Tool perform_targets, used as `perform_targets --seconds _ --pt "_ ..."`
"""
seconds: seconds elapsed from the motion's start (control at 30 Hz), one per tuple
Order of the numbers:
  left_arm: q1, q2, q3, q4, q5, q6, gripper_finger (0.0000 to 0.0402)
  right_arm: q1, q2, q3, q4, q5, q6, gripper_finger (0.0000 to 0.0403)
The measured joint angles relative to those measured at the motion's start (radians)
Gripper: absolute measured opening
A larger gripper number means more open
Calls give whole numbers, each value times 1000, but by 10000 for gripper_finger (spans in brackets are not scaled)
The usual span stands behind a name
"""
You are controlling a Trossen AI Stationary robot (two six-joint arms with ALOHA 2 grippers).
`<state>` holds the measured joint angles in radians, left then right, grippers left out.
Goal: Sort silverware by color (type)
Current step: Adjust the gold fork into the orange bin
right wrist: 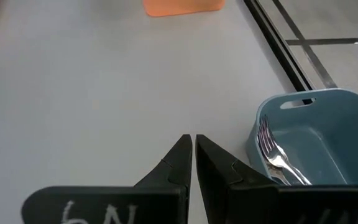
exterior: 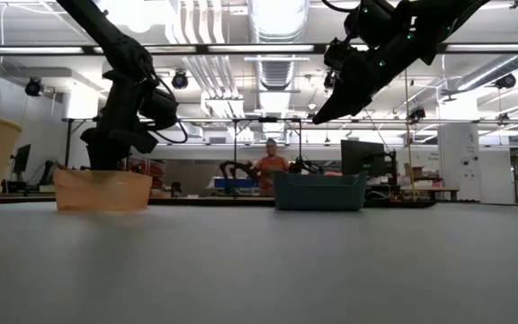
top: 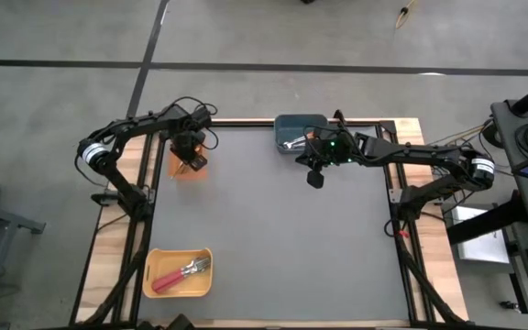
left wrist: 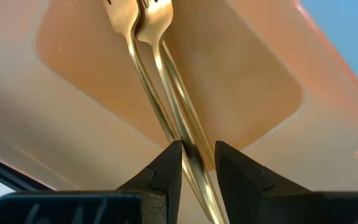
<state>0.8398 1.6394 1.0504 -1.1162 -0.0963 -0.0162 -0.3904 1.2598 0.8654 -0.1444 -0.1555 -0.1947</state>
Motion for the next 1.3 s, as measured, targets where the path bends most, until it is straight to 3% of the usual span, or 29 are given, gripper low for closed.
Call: perform_targets --seconds 0.93,1.2,1.3 --pt "0 -1 0 2 -1 -1 75 0 0 0 0 0 -6 13" --pt "0 -2 0 -1 -10 -5 12 0 0 0 0 0 -7 13" --pt "-1 -2 1 1 -3 -7 6 0 0 0 0 0 -7 13"
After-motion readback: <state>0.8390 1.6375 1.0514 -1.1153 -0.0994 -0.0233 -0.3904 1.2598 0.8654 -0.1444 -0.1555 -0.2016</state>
